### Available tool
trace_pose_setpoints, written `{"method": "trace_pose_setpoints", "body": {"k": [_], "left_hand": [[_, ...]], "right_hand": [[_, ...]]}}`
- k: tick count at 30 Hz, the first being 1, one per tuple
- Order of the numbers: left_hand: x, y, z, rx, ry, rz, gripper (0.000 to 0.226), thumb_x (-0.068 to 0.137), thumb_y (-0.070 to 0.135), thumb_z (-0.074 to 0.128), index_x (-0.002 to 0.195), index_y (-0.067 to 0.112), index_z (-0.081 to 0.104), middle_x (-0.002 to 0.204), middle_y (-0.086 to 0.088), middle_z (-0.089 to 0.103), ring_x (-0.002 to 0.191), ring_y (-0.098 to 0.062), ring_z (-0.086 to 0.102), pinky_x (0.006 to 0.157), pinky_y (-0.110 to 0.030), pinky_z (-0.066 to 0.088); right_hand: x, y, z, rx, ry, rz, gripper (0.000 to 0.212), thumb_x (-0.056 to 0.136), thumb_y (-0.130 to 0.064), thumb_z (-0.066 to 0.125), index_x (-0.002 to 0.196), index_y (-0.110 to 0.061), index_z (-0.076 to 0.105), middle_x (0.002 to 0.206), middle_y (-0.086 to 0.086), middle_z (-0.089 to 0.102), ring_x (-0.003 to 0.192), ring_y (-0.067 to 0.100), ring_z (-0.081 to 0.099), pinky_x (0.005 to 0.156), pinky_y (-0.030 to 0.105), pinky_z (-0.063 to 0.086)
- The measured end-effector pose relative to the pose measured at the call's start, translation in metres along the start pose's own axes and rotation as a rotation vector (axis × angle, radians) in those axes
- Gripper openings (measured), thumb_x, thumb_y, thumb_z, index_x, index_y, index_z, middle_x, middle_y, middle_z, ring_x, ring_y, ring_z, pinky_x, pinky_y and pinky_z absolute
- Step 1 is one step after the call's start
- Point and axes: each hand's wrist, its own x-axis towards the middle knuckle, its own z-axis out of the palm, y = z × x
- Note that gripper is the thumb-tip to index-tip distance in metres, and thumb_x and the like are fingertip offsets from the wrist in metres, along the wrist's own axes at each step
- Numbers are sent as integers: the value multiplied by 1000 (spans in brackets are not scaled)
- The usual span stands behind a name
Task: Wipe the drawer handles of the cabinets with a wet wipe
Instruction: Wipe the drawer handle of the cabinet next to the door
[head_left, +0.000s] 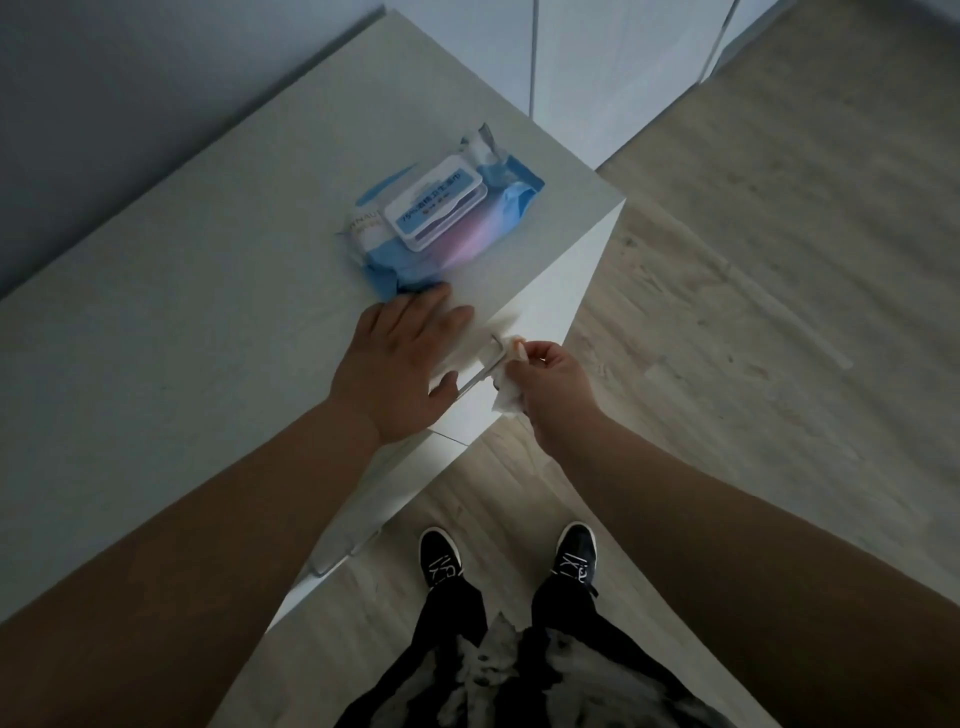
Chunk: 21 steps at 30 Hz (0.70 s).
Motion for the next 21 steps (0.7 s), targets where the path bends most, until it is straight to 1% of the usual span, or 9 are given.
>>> {"method": "trace_pose_setpoints", "body": {"k": [2, 4, 6, 8, 10, 13, 15, 18, 21], "left_hand": [[1, -1, 2, -30, 26, -18, 69, 82, 38, 59, 150, 24, 49, 160, -5, 43, 130, -34, 47, 106, -48, 38], [0, 0, 2, -44, 32, -40, 69, 81, 34, 60, 149, 24, 51, 160, -4, 44, 129, -34, 47, 106, -48, 38], [1, 0, 1, -43, 7, -53, 71, 81, 34, 61, 150, 26, 49, 161, -2, 42, 130, -33, 47, 107, -47, 37], [2, -1, 1, -46, -8, -55, 71, 81, 34, 61, 151, 26, 49, 161, -2, 42, 130, -32, 46, 108, -46, 36], [2, -2, 1, -47, -17, -61, 71, 81, 34, 62, 150, 27, 50, 162, -1, 42, 131, -32, 46, 108, -46, 37], [2, -2, 0, -38, -17, -62, 72, 81, 33, 64, 151, 27, 49, 161, -2, 42, 130, -32, 46, 108, -47, 37], [3, -2, -1, -44, -21, -63, 72, 81, 33, 65, 151, 27, 49, 161, -2, 42, 130, -32, 46, 108, -47, 36], [4, -2, -2, -51, -21, -60, 72, 80, 32, 65, 151, 26, 49, 161, -2, 42, 130, -31, 47, 107, -47, 37], [4, -2, -3, -51, -27, -67, 71, 81, 32, 64, 150, 26, 50, 161, -2, 42, 130, -32, 47, 108, -48, 39]], "right_hand": [[9, -4, -3, -23, -22, 4, 6, 92, -12, 70, 96, -15, 66, 72, -1, 76, 80, 24, 75, 83, 47, 61], [18, -10, -5, -26, -35, 15, 7, 94, -9, 69, 93, -15, 66, 72, 0, 74, 78, 23, 72, 79, 44, 61], [27, -14, -4, -24, -30, 29, 13, 93, -3, 65, 90, -15, 66, 76, 2, 73, 76, 24, 72, 70, 39, 59], [29, -14, -4, -31, -26, 49, 16, 92, 1, 60, 89, -14, 66, 70, 0, 72, 64, 17, 71, 62, 33, 57], [30, -12, -4, -39, -50, 76, 18, 92, 3, 58, 89, -12, 66, 68, 1, 72, 63, 17, 69, 66, 36, 58], [35, -16, -7, -71, -103, 99, 18, 93, 6, 58, 91, -11, 66, 79, 6, 74, 74, 24, 72, 81, 45, 61], [38, -21, -7, -104, -137, 105, 17, 95, 5, 59, 95, -10, 67, 88, 9, 74, 79, 25, 74, 87, 46, 61], [40, -20, -8, -93, -177, 112, 15, 96, 4, 59, 97, -9, 67, 89, 8, 74, 79, 25, 74, 90, 48, 59], [35, -19, -9, -43, -224, 118, 11, 99, 0, 62, 95, -9, 66, 82, 6, 74, 77, 25, 71, 85, 46, 58]]}}
